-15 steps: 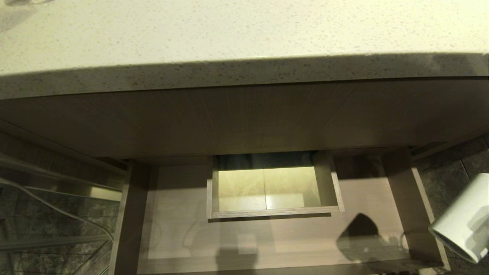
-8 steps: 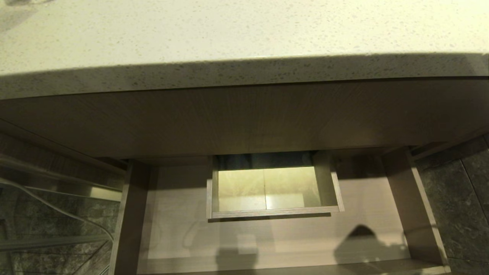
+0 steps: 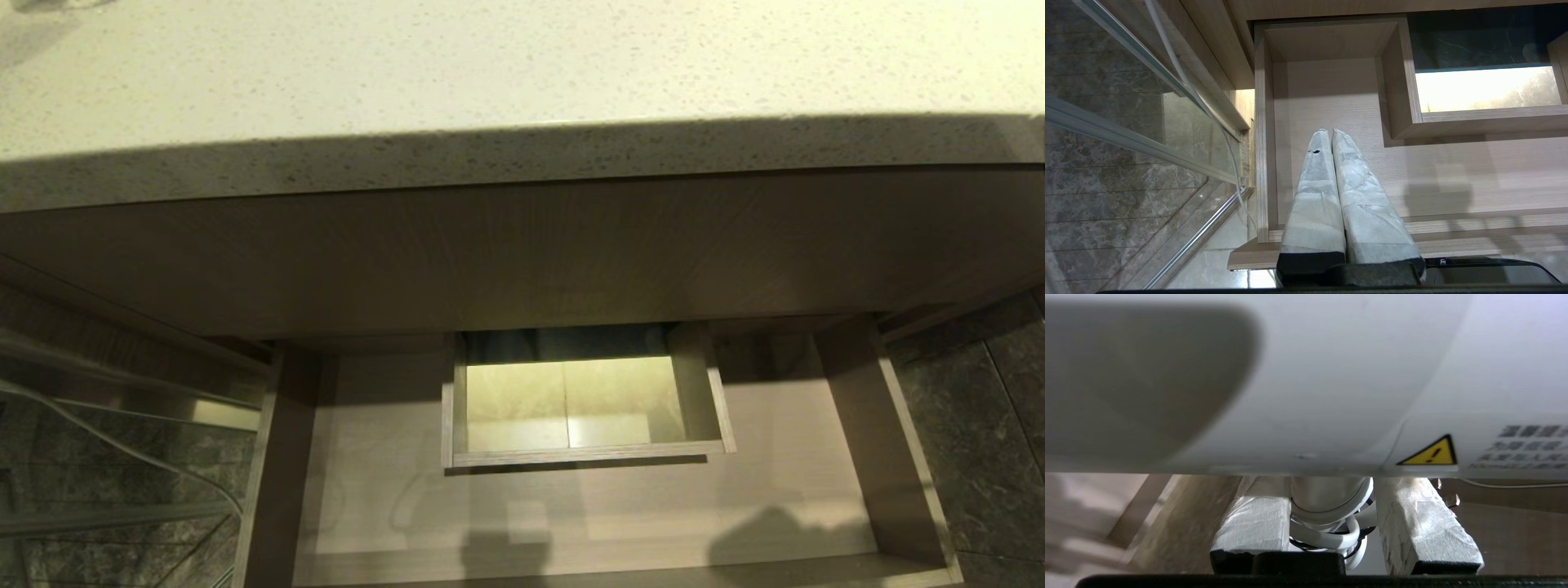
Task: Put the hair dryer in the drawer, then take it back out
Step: Place it on the countertop
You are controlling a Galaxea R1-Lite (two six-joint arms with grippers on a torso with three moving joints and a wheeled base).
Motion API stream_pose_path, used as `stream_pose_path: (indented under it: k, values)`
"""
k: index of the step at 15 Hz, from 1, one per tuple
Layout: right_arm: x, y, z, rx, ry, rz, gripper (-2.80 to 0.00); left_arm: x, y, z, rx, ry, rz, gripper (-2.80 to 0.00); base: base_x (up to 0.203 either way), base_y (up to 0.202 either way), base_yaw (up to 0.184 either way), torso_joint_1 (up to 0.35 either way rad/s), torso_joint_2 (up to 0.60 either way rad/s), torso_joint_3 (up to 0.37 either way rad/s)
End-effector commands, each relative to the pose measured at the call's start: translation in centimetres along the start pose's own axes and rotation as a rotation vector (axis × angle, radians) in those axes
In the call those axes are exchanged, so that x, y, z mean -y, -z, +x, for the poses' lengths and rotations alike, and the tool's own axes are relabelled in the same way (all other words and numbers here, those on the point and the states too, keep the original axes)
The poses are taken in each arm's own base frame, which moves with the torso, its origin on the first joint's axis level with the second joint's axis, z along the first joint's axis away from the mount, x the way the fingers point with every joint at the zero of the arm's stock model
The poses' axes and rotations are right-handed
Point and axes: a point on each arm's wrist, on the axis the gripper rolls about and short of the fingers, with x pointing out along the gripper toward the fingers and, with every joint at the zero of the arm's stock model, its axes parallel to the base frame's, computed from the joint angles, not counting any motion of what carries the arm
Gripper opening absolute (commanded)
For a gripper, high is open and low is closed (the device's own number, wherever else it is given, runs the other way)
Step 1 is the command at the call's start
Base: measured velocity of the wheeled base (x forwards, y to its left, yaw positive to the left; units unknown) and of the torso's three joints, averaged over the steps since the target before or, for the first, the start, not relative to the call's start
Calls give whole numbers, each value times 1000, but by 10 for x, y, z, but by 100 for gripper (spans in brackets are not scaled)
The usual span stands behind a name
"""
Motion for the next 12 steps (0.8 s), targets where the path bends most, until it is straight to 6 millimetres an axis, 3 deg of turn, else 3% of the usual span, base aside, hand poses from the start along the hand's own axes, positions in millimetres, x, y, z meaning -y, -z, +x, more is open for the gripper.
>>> stream_pose_path:
  k: [1, 8, 12]
  values:
    - [20, -12, 10, 18, 30, -11, -280, 0, 0, 0, 0, 0, -2, -280, 0, 0, 0, 0, 0, 0]
    - [85, -46, 68, 84, 157, -33, -280, 0, 0, 0, 0, 0, -2, -280, 0, 0, 0, 0, 0, 0]
    - [106, -56, 100, 95, 179, -61, -280, 0, 0, 0, 0, 0, -2, -280, 0, 0, 0, 0, 0, 0]
